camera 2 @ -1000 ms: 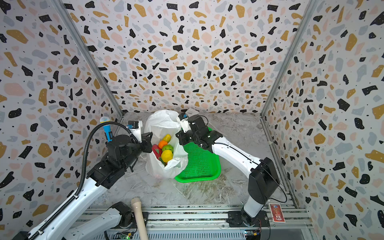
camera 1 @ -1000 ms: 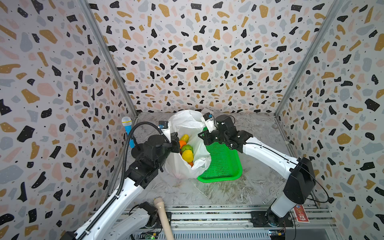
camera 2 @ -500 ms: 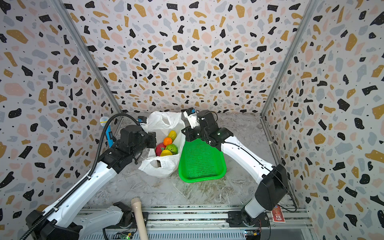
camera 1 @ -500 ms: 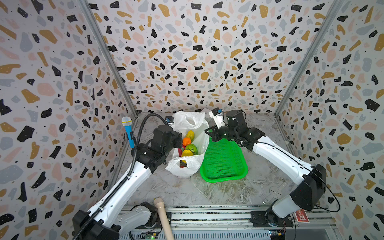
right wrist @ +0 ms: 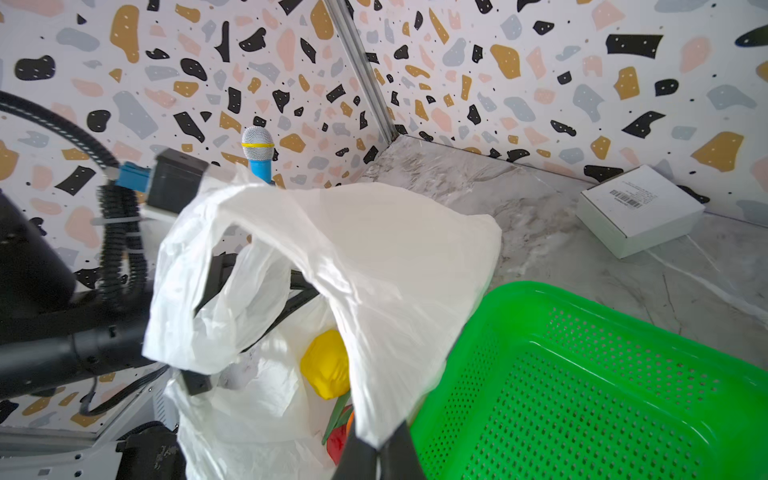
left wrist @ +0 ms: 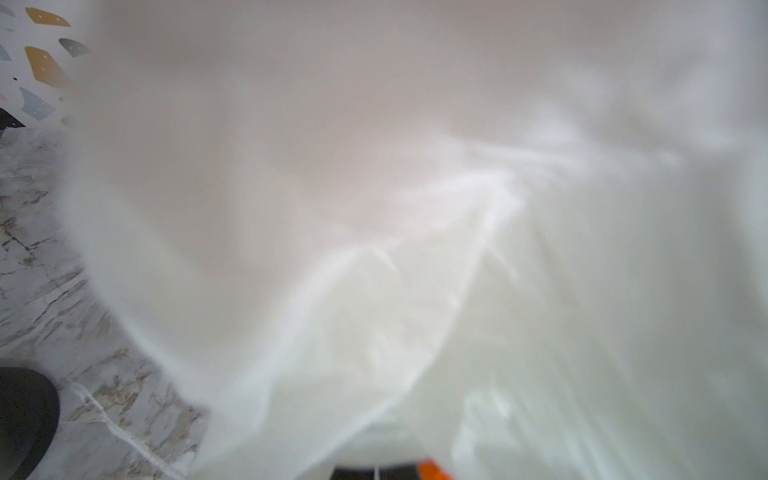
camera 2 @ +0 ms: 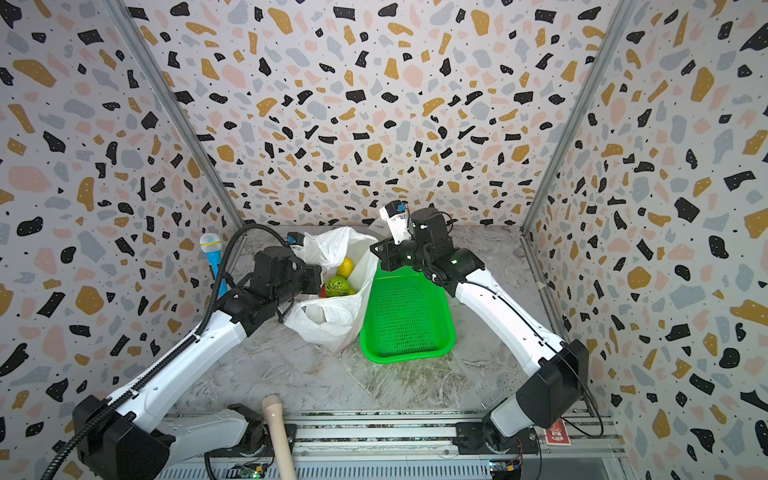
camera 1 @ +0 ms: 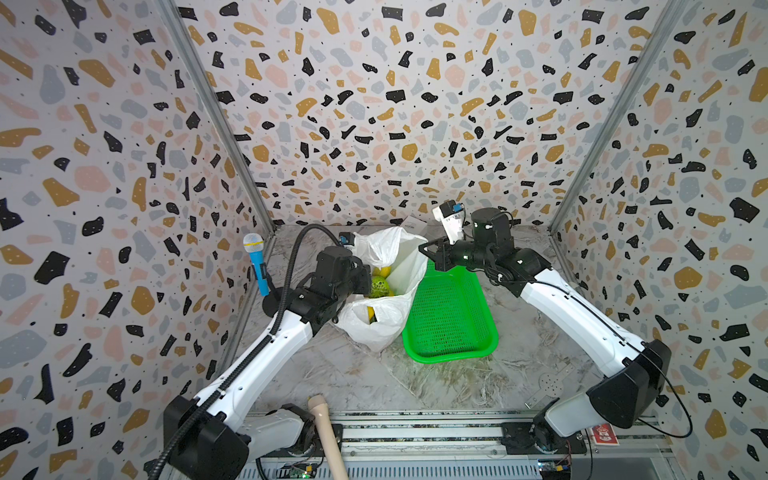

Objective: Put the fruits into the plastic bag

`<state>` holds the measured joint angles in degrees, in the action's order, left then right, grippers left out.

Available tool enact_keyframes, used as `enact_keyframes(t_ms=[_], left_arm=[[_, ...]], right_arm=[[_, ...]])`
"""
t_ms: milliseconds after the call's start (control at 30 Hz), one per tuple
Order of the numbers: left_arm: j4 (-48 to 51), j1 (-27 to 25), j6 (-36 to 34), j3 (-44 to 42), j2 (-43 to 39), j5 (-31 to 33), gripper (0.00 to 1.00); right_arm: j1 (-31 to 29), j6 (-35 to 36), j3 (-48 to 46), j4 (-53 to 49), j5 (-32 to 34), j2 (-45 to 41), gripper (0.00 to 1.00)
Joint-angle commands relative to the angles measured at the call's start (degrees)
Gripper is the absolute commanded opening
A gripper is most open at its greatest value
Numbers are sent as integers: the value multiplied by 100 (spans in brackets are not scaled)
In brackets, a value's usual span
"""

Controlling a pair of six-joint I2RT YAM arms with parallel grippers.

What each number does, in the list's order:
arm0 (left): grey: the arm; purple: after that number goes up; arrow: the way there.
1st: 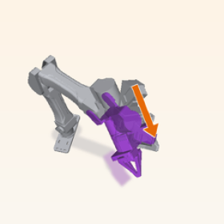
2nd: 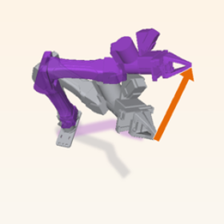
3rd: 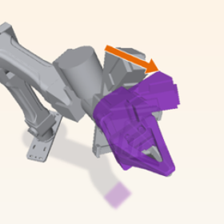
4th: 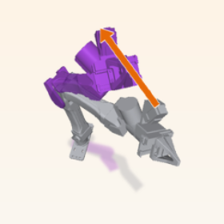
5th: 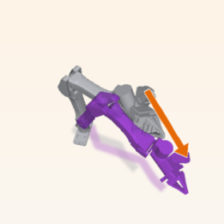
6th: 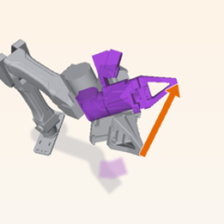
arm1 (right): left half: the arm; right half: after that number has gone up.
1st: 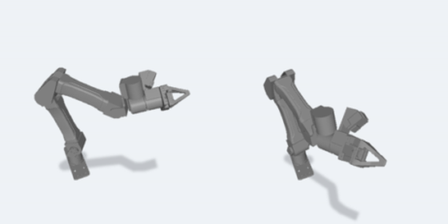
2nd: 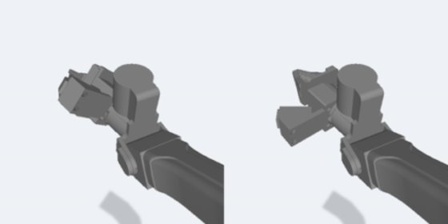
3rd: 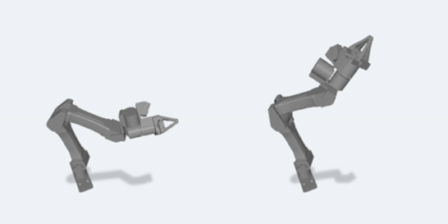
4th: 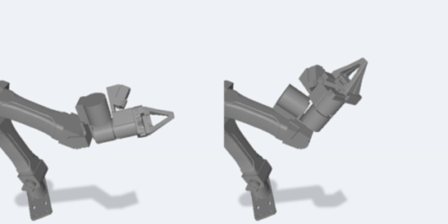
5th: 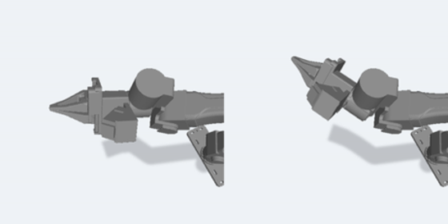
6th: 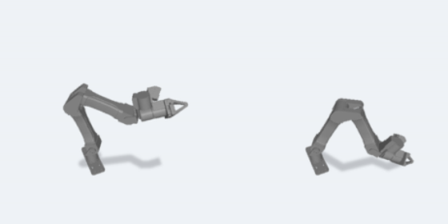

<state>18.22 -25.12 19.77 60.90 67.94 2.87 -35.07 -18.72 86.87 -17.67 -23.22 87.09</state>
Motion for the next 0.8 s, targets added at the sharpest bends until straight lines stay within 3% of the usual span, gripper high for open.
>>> enact_keyframes(t_ms=[0, 33, 67, 133, 233, 333, 600, 767], left_arm=[[-203, 37, 258, 136, -226, -111, 0], [-196, 43, 329, 109, -246, -147, 0], [-188, 49, 392, 97, -248, -163, 0], [-202, 77, 536, 22, -229, -125, 0], [-271, 87, 575, -68, -194, -42, 0], [-330, 95, 563, -96, -145, -12, 0], [-299, 90, 447, -138, -123, 124, 0], [-293, 93, 411, -165, -139, 176, 0]], right_arm=[[24, -139, -255, 84, 20, 281, 0], [21, -180, -311, 87, 19, 361, 1], [17, -201, -345, 83, 15, 398, 9], [-14, -177, -476, 158, -77, 360, 37], [-87, -59, -667, 196, -121, 134, 60], [-147, 52, -925, 93, -54, -174, 70], [-193, 1, -2313, 270, 144, -1437, 80], [-439, 200, -3030, 488, -207, -2216, 88]])
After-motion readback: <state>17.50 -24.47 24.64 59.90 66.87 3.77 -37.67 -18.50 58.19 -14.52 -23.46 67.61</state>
